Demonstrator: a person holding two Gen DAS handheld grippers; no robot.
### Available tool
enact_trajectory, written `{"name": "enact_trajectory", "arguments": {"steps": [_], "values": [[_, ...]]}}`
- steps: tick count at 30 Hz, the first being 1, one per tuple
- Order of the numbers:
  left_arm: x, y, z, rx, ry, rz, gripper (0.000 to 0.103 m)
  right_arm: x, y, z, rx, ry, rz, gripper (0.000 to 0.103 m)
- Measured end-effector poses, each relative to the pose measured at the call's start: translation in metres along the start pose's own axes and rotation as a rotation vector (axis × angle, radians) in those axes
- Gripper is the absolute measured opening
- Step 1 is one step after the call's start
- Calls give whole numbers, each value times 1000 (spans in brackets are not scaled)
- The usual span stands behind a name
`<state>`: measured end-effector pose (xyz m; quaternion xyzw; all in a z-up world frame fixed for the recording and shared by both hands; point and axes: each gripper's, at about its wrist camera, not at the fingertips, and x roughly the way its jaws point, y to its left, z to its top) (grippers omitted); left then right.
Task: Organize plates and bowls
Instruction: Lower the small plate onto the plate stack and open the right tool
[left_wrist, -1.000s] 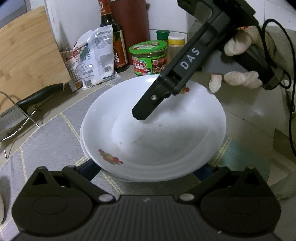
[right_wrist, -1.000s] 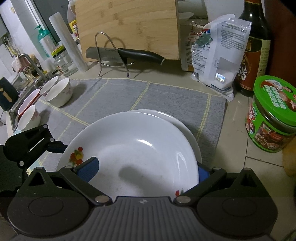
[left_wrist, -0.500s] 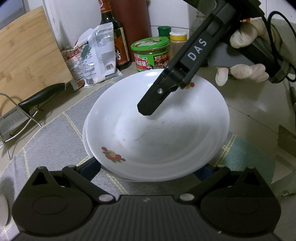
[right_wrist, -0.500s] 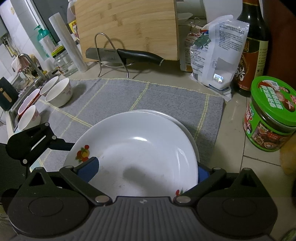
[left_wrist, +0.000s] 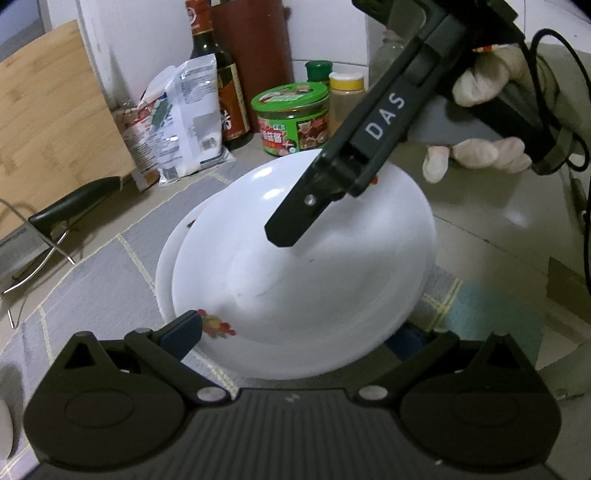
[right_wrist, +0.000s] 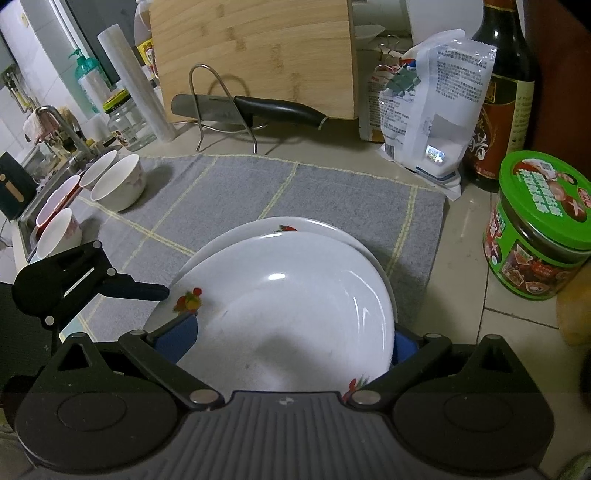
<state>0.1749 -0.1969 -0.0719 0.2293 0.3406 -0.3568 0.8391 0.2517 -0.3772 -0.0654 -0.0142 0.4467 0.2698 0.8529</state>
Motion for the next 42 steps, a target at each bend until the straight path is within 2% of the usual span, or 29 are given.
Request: {"name": "enact_trajectory", "arguments": {"steps": [10,20,37,42], "values": [[0,2,-1,-9,-18,-9,103,-3,5,0,-19,8,-16,103],[-4,4,-4,-33,-22,0,102,2,14,3,-37,63,-90,103],[-12,3,-11,-49,-42,42,102,-9,26,0,-80,43,-173,103],[-26,17,-13,-141,-109,60,102,-17,40,3,-126,1,-195,103]]}}
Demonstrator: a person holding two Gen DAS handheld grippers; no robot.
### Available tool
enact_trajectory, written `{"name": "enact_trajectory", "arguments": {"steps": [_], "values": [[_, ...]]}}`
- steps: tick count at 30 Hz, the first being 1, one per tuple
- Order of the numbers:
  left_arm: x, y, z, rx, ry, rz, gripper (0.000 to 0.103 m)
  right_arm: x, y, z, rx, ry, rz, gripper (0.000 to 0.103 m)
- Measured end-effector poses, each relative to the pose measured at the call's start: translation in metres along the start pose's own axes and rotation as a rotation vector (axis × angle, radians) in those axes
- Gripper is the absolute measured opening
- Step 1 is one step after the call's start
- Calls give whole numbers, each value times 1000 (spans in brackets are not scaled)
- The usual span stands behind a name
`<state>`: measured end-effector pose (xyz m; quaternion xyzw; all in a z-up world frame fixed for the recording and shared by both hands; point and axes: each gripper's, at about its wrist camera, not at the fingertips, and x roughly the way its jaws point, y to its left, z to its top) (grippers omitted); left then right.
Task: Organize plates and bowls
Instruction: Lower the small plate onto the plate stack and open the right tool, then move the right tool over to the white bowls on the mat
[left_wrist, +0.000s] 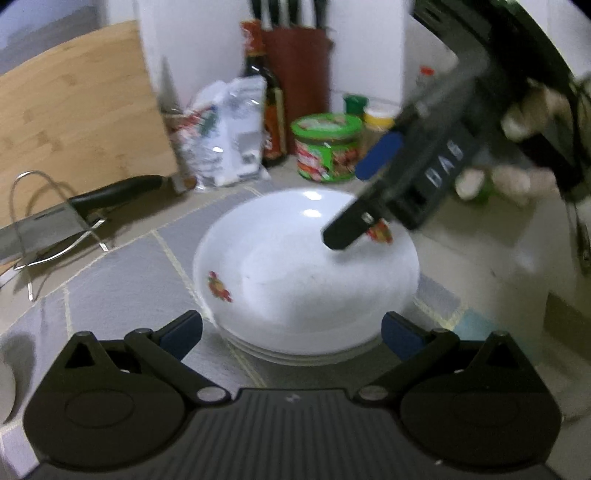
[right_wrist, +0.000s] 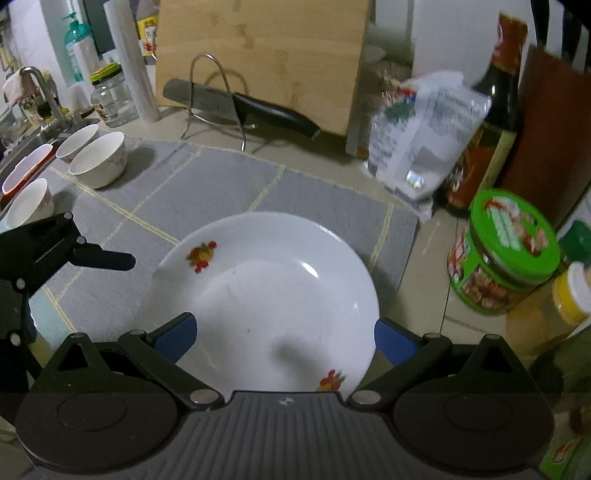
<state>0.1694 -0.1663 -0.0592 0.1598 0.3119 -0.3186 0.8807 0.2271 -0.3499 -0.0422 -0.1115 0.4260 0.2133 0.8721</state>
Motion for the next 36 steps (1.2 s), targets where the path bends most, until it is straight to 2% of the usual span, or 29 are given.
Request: {"name": "enact_trajectory", "arguments": {"steps": [5,8,11,18,20,28,32,36], "values": [[-11,10,-3,-82,-39,41,102,-1,12,-2,-12,-29,-13,103],[-20,14,-9,-129,-72,92,102,-1,20,-5,-28,-53,-44,103],[-29,18,-13,-175,-95,156,102,0,28,-6,-34,-79,-67,103],[-51,26,-24,-264,-115,351,102,0,40,-2,-1,-129,-33,103],[-59,28,-27,-277,-122,383,102,-1,46,0,-8,-141,-24,103],[-90,47,-49,-314,-153,420,102,0,85,12,-54,-167,-30,103],[-107,67,-66,-322,-166,404,102,8,117,21,-71,-168,-41,103],[-126,89,-88,-318,-141,402,102,19,155,32,-62,-161,-25,103]]}}
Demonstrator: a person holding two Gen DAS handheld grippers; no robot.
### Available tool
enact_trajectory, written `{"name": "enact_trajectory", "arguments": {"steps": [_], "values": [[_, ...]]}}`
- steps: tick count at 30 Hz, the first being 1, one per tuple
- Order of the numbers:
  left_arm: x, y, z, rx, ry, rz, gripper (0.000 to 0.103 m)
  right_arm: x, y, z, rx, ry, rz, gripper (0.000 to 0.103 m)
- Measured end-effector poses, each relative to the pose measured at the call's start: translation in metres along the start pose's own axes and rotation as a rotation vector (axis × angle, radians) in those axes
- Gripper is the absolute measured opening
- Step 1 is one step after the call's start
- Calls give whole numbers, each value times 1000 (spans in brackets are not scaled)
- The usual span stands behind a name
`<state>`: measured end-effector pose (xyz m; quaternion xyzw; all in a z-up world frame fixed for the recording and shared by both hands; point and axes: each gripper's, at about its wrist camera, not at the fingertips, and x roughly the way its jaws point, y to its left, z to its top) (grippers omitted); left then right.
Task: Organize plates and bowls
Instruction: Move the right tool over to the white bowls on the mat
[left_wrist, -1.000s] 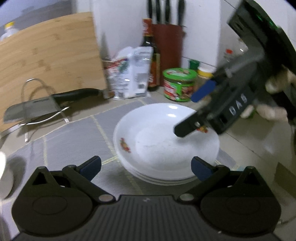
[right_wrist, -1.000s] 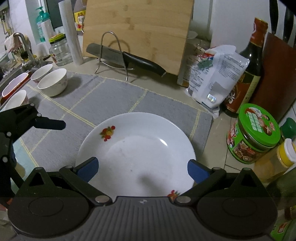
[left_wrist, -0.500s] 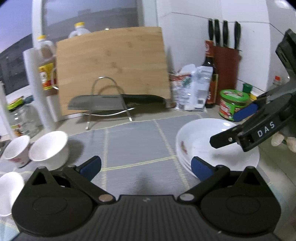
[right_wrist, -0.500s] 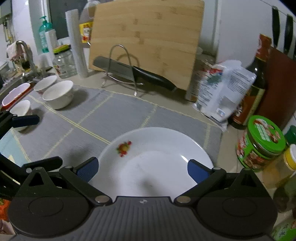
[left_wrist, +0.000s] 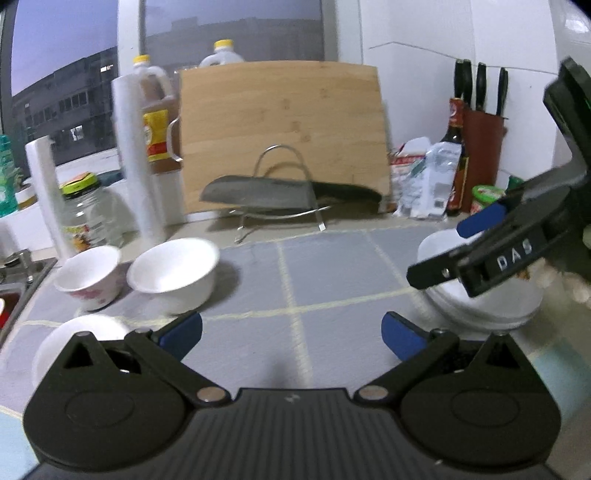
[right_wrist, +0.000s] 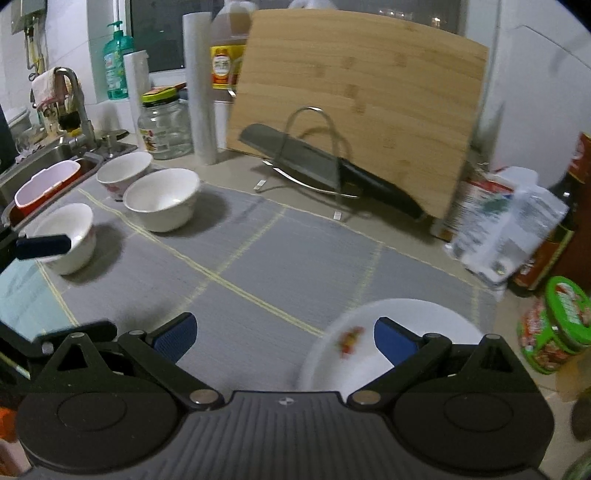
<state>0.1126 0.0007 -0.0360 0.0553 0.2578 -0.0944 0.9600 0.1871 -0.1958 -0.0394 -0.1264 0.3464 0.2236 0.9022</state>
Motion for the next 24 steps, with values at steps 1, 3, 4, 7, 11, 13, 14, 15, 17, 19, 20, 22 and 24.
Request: {"name": "enact_trajectory", "arguments": {"steps": [1,3,4,7,11,13,14,15,17,19,20,22,24], "values": [[-3,9,-3,0,5,-4,102,2,10,3,-4,1,7,103],[-8,28,-8,-9,16,-15,102,7,30,7,-11,0,16,103],[-10,38,-10,-14,17,-21,102,9,38,9,-12,0,22,103],[-16,65,-17,-19,22,-19,102,19,63,15,-10,6,38,103],[-20,95,-26,-20,38,-12,102,37,93,22,-5,28,49,103],[-22,110,-32,-17,47,-8,102,45,106,25,1,32,59,103],[-24,117,-35,-16,54,-4,102,49,112,26,5,35,61,103],[-24,124,-39,-14,60,0,102,53,118,27,8,37,63,103],[-26,137,-45,-14,72,4,102,59,128,30,13,37,79,103],[-25,150,-51,-14,86,6,102,65,138,34,18,38,93,103],[-24,156,-55,-16,94,7,102,68,143,35,20,37,99,103],[-21,166,-60,-21,108,3,102,72,151,38,24,34,117,103],[-18,173,-65,-23,119,5,102,75,159,42,27,33,139,103]]}}
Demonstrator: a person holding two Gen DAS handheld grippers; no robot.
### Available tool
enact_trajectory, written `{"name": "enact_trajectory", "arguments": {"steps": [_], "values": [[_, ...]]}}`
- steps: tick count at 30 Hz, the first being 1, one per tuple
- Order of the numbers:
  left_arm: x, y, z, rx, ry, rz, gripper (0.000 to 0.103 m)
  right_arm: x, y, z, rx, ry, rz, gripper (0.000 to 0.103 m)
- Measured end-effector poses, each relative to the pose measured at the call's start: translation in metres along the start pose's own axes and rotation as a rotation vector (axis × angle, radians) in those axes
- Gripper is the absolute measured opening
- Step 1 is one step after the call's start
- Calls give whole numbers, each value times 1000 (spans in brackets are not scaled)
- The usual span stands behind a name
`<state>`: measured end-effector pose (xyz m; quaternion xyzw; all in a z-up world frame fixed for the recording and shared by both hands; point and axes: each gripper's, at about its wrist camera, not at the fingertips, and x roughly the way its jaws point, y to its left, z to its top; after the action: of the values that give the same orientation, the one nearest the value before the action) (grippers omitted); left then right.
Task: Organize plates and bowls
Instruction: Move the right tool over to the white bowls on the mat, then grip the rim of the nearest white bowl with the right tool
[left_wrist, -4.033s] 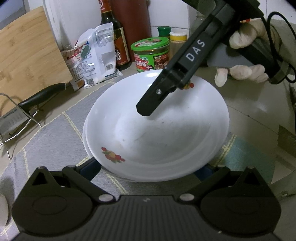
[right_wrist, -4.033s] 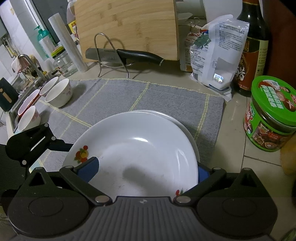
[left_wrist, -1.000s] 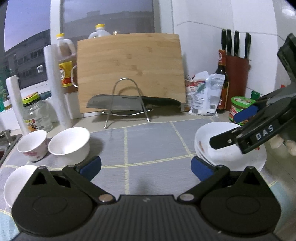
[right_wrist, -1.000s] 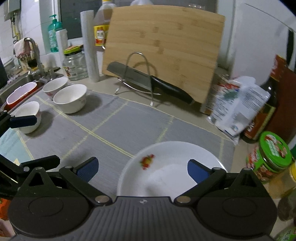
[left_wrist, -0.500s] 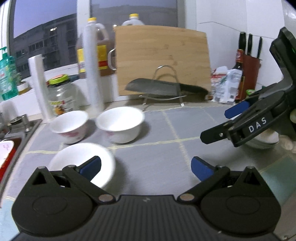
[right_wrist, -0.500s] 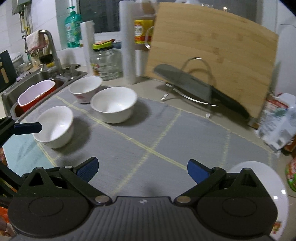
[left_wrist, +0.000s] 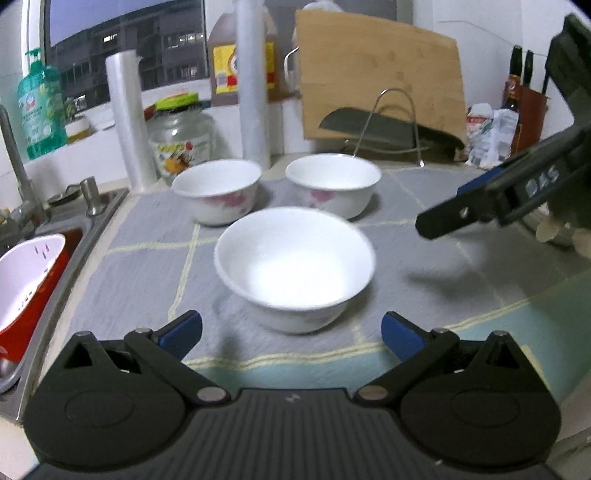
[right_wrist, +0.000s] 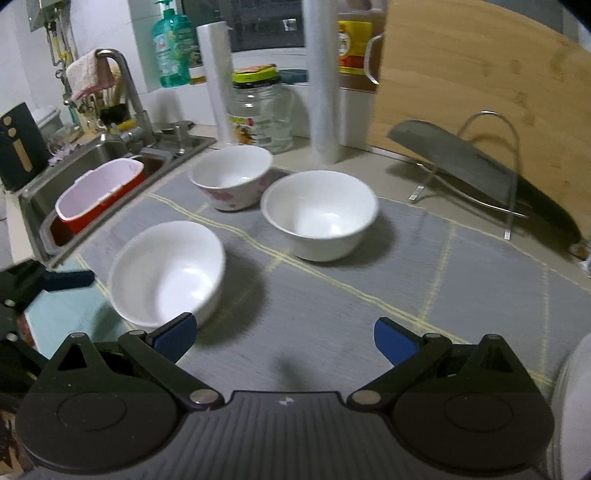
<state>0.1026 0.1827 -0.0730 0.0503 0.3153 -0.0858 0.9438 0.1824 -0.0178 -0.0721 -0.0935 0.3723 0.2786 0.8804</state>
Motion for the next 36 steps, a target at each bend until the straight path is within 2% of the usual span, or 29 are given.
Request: {"name": "enact_trajectory", "arguments": {"steps": [7,12,24,28,36], "values": [[14,10,-6,13,17,-35,102,16,17,7,-11,4,41,103],[21,9,-4,44,5,-39,102,24,25,7,-27,3,62,103],[28,7,4,104,-42,-48,102,48,33,24,-35,-23,180,103],[27,9,6,106,-51,-61,99,60,34,29,-37,3,214,88],[25,8,7,124,-59,-80,92,69,36,32,-43,18,239,77]]}}
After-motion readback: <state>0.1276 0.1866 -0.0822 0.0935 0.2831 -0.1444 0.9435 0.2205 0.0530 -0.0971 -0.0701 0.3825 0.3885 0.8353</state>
